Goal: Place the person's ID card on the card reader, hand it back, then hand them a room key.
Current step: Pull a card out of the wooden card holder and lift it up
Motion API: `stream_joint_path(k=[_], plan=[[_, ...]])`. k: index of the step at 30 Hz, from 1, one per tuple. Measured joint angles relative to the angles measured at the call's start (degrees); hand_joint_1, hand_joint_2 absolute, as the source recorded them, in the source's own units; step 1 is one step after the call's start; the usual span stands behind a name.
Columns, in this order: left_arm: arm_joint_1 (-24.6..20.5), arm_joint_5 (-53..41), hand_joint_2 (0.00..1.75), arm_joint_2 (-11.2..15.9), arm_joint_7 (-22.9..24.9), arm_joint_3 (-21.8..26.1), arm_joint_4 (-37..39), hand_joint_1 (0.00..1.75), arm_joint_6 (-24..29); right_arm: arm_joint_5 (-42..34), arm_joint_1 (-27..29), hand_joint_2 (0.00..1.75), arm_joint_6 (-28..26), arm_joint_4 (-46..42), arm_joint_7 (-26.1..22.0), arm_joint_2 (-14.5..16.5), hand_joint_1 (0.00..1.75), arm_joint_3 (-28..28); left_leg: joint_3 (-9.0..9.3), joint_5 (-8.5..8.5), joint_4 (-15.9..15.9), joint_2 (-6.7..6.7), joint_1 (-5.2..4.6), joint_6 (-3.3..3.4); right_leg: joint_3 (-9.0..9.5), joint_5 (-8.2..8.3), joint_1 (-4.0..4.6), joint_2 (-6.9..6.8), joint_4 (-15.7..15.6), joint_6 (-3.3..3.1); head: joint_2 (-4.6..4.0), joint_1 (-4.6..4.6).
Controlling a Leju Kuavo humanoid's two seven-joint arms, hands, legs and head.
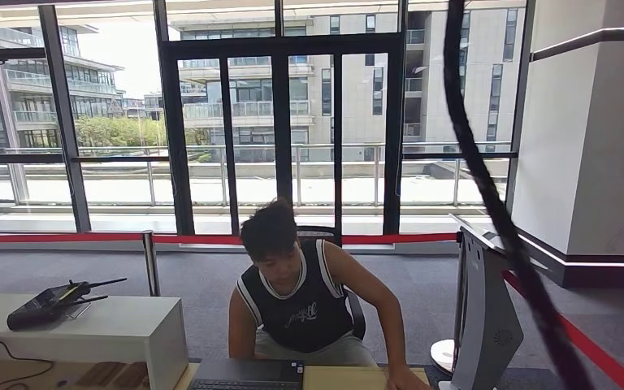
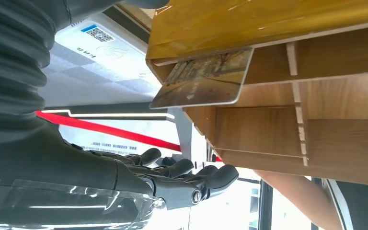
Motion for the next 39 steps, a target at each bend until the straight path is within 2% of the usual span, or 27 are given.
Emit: stream_joint_path(k=[38,39], plan=[[-0.5,-0.3,1.75,0.0,-0.3,0.0,0.0,0.0,-0.6,-0.7,-2.4,1.75,0.3,4.9,-2.3,2.6,0.0,-1.2,0.0,0.0,0.0,0.0,0.0,0.0,0.0,0.0,0.0,0.0,0.0,0.0,0.0,-0.01],[-0.5,-0.3,1.75,0.0,-0.3,0.0,0.0,0.0,-0.6,-0.7,-2.4,1.75,0.3,4.9,-2.3,2.7,0.38,-1.2,0.0,0.0,0.0,0.0,0.0,0.0,0.0,0.0,0.0,0.0,0.0,0.0,0.0,0.0]])
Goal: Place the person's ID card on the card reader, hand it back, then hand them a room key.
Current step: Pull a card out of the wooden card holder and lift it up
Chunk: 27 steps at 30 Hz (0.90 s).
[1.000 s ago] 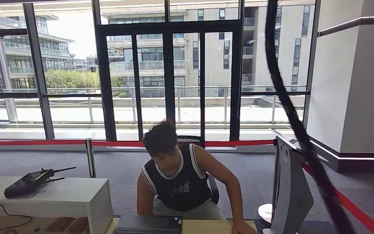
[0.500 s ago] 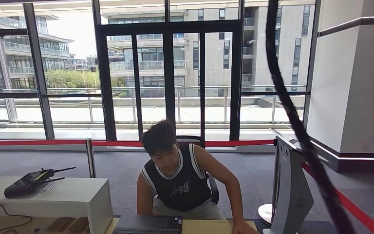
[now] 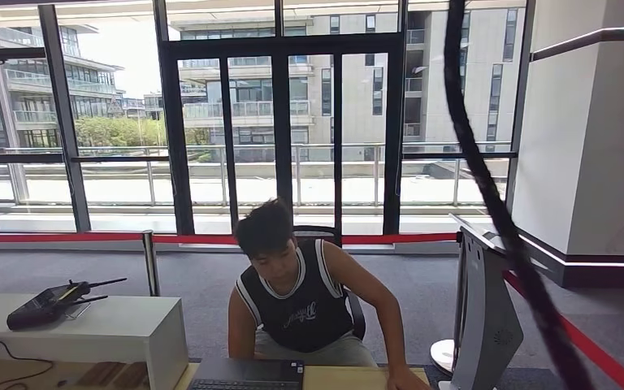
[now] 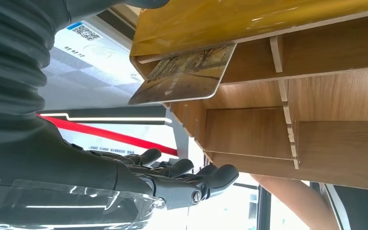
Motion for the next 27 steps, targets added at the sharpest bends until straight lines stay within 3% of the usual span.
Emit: stream_joint_path(k=[3,4,14,27], plan=[[0.0,0.0,1.75,0.0,0.0,0.0,0.0,0.0,0.0,0.0,-0.1,1.75,0.1,0.1,0.0,0.1,1.69,0.0,0.0,0.0,0.0,0.0,0.0,0.0,0.0,0.0,0.0,0.0,0.0,0.0,0.0,0.0],[0.0,0.0,1.75,0.0,0.0,0.0,0.0,0.0,0.0,0.0,-0.1,1.75,0.2,0.2,0.0,0.2,1.75,0.0,0.0,0.0,0.0,0.0,0.0,0.0,0.0,0.0,0.0,0.0,0.0,0.0,0.0,0.0],[0.0,0.1,1.75,-0.1,0.0,0.0,0.0,0.0,-0.1,-1.0,-0.3,1.75,2.9,0.6,-0.2,0.7,1.75,0.0,0.0,0.0,0.0,0.0,0.0,0.0,0.0,0.0,0.0,0.0,0.0,0.0,0.0,0.01],[0.0,0.3,1.75,-0.1,-0.1,0.0,0.0,0.0,0.0,-1.3,-0.4,1.75,1.8,0.6,-0.5,0.9,1.75,-0.1,0.0,0.0,0.0,0.0,0.0,0.0,0.0,0.0,0.0,0.0,0.0,0.0,0.0,0.02]])
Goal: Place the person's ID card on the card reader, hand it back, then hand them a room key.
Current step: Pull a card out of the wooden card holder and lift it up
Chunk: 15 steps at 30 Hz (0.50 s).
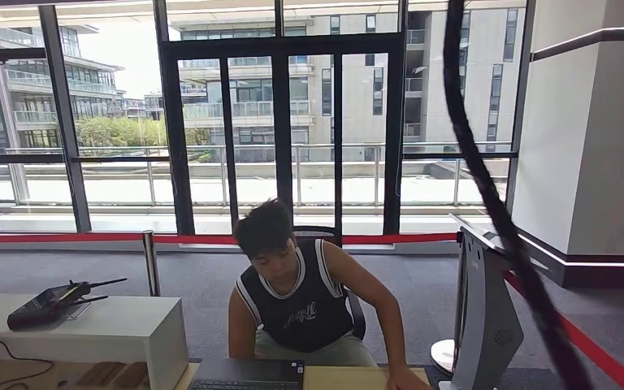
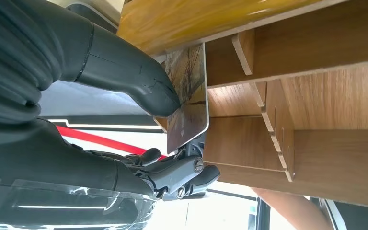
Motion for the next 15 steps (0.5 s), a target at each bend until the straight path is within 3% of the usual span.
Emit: stream_joint_path(k=[10,15], plan=[[0.0,0.0,1.75,0.0,-0.8,0.0,0.0,0.0,0.0,0.3,-1.1,1.75,-6.0,-2.8,-0.8,0.6,1.75,-0.6,0.01,0.02,0.0,0.01,0.0,0.01,0.0,0.01,0.0,0.0,0.0,0.0,0.0,-0.02],[0.0,-0.1,1.75,0.0,-0.7,0.0,0.0,0.0,0.0,2.4,-3.4,1.75,-5.7,-8.7,0.9,0.0,1.75,-2.2,0.01,0.05,0.0,0.01,-0.01,0.02,0.0,0.04,0.0,0.0,0.0,0.0,0.0,-0.02]])
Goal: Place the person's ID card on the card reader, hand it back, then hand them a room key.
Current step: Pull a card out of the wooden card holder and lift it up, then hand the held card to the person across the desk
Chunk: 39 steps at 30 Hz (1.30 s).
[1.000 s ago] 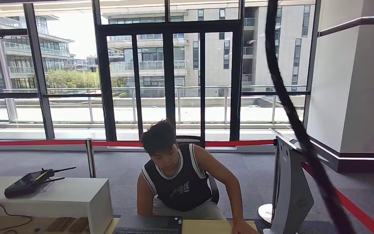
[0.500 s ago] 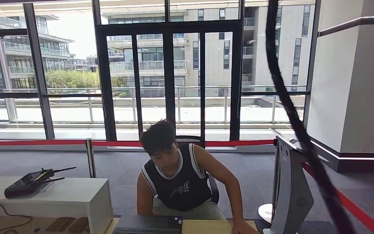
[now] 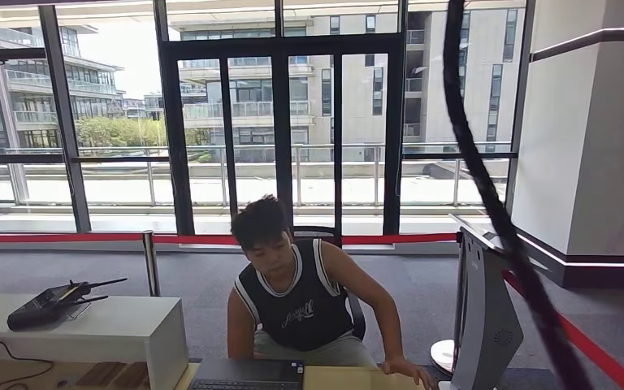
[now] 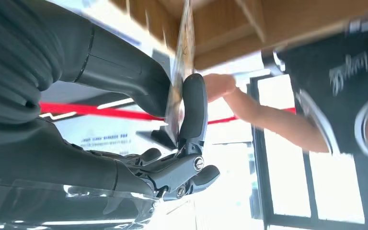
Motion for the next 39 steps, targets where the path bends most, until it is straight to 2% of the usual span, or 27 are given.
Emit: stream_joint_path(k=[6,12,17,21,28,29,31,32,33,35,39], plan=[[-0.1,-0.5,1.75,0.0,0.4,-0.3,0.0,0.0,-0.7,1.9,-4.5,1.75,5.2,-6.8,0.8,-1.2,1.75,-2.3,0.0,0.01,0.0,0.0,0.0,-0.01,-0.01,0.03,0.0,0.0,0.0,-0.03,0.0,0.0],[-0.7,-1.5,1.75,0.0,0.5,-1.3,0.0,0.0,-1.7,1.8,-9.1,1.75,11.3,-7.0,-0.9,-1.2,1.75,-2.8,-0.01,0.04,0.0,-0.01,0.01,-0.03,-0.01,0.04,0.0,0.0,0.0,-0.04,0.0,0.0],[-1.5,-3.0,1.75,-0.2,1.2,-2.2,0.0,0.0,-2.5,-0.7,-12.8,1.75,15.4,-3.3,-2.4,-0.4,1.75,-3.0,-0.04,0.05,0.0,-0.02,0.0,-0.03,-0.02,0.06,0.0,0.0,0.0,-0.04,0.0,0.02],[-2.1,-3.6,1.75,-0.4,1.4,-3.1,0.0,0.0,-2.7,-2.2,-16.0,1.75,16.5,1.4,-3.1,0.6,1.75,-3.0,-0.05,0.06,0.0,-0.02,0.0,-0.03,-0.03,0.07,0.0,-0.01,0.0,-0.03,0.0,0.0],[-2.6,-4.8,1.75,-0.6,1.7,-4.6,0.0,0.0,-3.2,-1.3,-20.6,1.75,18.5,9.0,-0.7,2.0,1.75,-3.1,-0.14,0.08,0.0,-0.02,-0.01,-0.01,-0.13,0.11,-0.01,-0.01,0.0,-0.03,0.0,0.01],[-2.7,-4.9,1.75,-0.6,1.9,-4.8,0.0,0.0,-3.2,-1.0,-21.3,1.75,18.5,10.0,-0.4,2.1,1.47,-3.0,-0.16,0.08,0.0,-0.02,-0.01,-0.01,-0.14,0.11,-0.01,-0.01,0.0,-0.03,0.0,0.01],[-2.9,-5.1,1.75,-0.7,2.2,-5.3,0.0,0.0,-3.2,-0.3,-22.4,1.75,18.3,11.7,0.2,2.5,0.59,-2.9,-0.18,0.09,0.0,-0.02,-0.01,-0.01,-0.16,0.11,0.0,-0.01,0.0,-0.03,0.0,0.01],[-3.0,-5.1,1.75,-0.7,2.4,-5.4,0.0,0.0,-3.2,-0.1,-22.9,1.31,18.2,12.4,0.3,2.6,0.16,-2.8,-0.2,0.09,0.0,-0.02,0.0,-0.01,-0.18,0.12,0.0,-0.01,0.0,-0.03,0.0,0.01],[-3.0,-5.1,1.75,-0.8,2.5,-5.5,0.0,0.0,-3.2,0.0,-23.2,0.87,18.0,13.0,0.4,2.8,0.0,-2.7,-0.2,0.09,0.0,-0.02,0.0,-0.01,-0.2,0.12,0.0,0.0,0.0,-0.03,0.0,0.02],[-3.1,-5.1,1.75,-0.8,2.5,-5.6,0.0,0.0,-3.2,0.1,-23.6,0.0,17.6,14.1,0.5,3.2,0.0,-2.5,-0.21,0.09,0.0,-0.02,0.0,-0.01,-0.22,0.11,0.0,0.0,0.0,-0.03,0.0,0.02],[-3.2,-4.7,1.75,-0.9,2.5,-5.7,0.0,0.0,-3.2,0.3,-24.1,0.0,16.8,15.7,0.6,4.1,0.0,-2.2,-0.23,0.09,0.0,-0.02,0.0,-0.01,-0.23,0.11,0.0,0.0,0.0,-0.03,0.0,0.0]])
